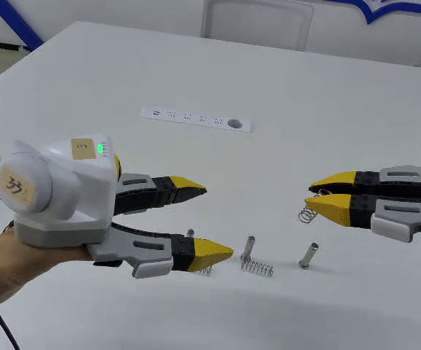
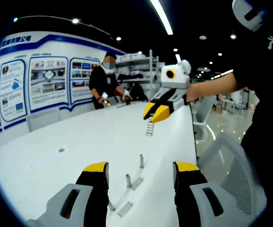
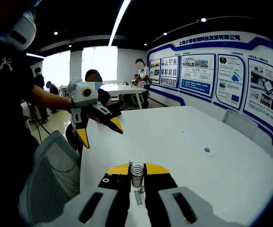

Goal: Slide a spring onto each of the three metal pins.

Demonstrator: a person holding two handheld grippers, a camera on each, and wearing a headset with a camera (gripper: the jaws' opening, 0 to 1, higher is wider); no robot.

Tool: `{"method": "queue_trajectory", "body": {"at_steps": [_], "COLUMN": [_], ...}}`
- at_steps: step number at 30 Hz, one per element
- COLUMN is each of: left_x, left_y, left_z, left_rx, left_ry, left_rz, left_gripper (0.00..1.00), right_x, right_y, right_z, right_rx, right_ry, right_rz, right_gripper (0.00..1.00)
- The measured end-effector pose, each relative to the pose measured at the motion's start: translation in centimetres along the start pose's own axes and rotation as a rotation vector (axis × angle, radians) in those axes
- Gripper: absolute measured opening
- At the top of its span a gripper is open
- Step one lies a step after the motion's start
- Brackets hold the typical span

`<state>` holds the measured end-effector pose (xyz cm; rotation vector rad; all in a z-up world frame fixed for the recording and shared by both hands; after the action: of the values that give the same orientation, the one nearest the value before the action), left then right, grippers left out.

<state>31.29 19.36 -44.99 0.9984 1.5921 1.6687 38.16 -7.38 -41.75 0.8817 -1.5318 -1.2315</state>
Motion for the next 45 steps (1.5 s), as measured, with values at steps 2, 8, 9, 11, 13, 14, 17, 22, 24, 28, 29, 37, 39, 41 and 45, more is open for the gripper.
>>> {"method": "queue_trajectory", "body": {"at_steps": [2,8,9,11,13,14,17,22,24,28,29,37,39,41,45], "left_x": [0.2,0.6,0.7,0.9,1.1,1.2,1.5,1.9,2.0,2.3,2.3,2.7,2.8,2.9,3.0], "left_y": [0.0,0.0,-0.1,-0.2,-0.2,-0.2,-0.3,-0.7,-0.8,-1.1,-1.1,-1.5,-1.5,-1.6,-1.7], "left_z": [0.2,0.8,0.9,1.2,1.3,1.3,1.6,1.8,1.8,1.7,1.7,1.7,1.8,1.8,1.8], "left_rx": [-0.004,0.017,0.021,0.026,0.039,0.044,0.037,0.052,0.054,0.071,0.068,0.081,0.082,0.083,0.088], "left_ry": [0.004,0.024,0.029,0.037,0.034,0.033,0.050,0.075,0.080,0.081,0.085,0.111,0.115,0.119,0.122], "left_rz": [0.007,-0.003,-0.002,-0.001,-0.003,-0.006,0.003,0.015,0.023,0.032,0.037,0.055,0.057,0.059,0.070], "left_gripper": [0.56,0.65,0.65,0.68,0.72,0.75,0.76,0.84,0.87,0.94,0.95,1.00,1.00,1.00,1.00], "right_x": [0.3,0.8,0.8,0.9,0.9,0.9,0.9,0.6,0.5,0.2,0.1,-0.5,-0.5,-0.5,-0.5], "right_y": [-0.5,-2.2,-2.4,-2.8,-3.3,-3.5,-4.4,-5.9,-6.3,-7.2,-7.4,-8.9,-9.2,-9.5,-9.8], "right_z": [-0.5,-1.8,-1.9,-2.2,-2.6,-2.7,-3.1,-3.4,-3.5,-3.8,-3.8,-4.0,-4.0,-4.1,-4.1], "right_rx": [-0.003,0.002,-0.003,-0.012,-0.023,-0.026,-0.046,-0.072,-0.066,-0.081,-0.082,-0.114,-0.112,-0.119,-0.132], "right_ry": [-0.025,-0.097,-0.102,-0.115,-0.126,-0.132,-0.149,-0.166,-0.175,-0.183,-0.184,-0.191,-0.193,-0.197,-0.197], "right_rz": [0.008,0.047,0.049,0.056,0.063,0.066,0.082,0.108,0.119,0.125,0.126,0.139,0.145,0.148,0.148], "right_gripper": [0.11,0.11,0.11,0.11,0.11,0.11,0.11,0.11,0.11,0.11,0.11,0.11,0.11,0.11,0.11]}}
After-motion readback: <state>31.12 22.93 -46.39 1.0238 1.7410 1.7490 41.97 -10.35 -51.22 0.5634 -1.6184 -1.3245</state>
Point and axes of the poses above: the centre of the closed fingertips' face, and the gripper's own axes: x roughly backward along the fingers, z roughly to its left, y roughly out of its top, the point moved 10 cm from there along x, roughly backward along the fingers, and after that the axes turned 10 degrees about -z, right-handed, at the moved point
